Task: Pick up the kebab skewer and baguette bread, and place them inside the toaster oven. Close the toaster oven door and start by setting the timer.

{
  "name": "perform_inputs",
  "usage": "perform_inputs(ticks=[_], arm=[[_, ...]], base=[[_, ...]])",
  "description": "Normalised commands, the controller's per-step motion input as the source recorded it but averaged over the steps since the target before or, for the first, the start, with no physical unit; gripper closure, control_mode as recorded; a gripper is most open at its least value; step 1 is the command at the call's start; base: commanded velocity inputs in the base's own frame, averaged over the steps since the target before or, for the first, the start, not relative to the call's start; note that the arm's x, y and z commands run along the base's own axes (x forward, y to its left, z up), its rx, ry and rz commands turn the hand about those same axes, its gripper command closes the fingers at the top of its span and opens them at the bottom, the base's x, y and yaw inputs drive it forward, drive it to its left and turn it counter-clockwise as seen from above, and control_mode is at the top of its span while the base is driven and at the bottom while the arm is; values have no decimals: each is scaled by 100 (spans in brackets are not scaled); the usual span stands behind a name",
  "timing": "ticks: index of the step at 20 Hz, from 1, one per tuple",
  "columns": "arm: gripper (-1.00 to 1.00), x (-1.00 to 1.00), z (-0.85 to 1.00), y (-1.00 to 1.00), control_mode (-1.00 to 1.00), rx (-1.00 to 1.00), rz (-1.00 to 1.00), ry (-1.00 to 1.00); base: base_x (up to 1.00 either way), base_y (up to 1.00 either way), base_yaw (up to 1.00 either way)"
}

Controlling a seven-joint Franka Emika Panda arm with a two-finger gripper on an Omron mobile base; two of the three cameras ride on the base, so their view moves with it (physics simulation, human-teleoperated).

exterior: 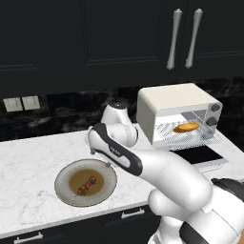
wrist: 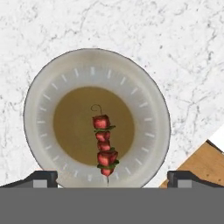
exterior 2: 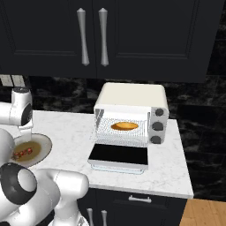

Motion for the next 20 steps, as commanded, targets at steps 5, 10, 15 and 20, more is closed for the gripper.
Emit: perform_inputs(ticks=[5, 10, 15, 20], arm=[[-100, 1, -27, 55, -100, -7, 0, 0], [-100, 0, -47, 13, -100, -5, 1, -1], [-100, 0, -44, 0, -100, 0, 5, 0], [-100, -18, -43, 0, -100, 0, 4, 0]], base=[[0, 0, 0], [0, 0, 0], [0, 0, 0], [0, 0, 0]])
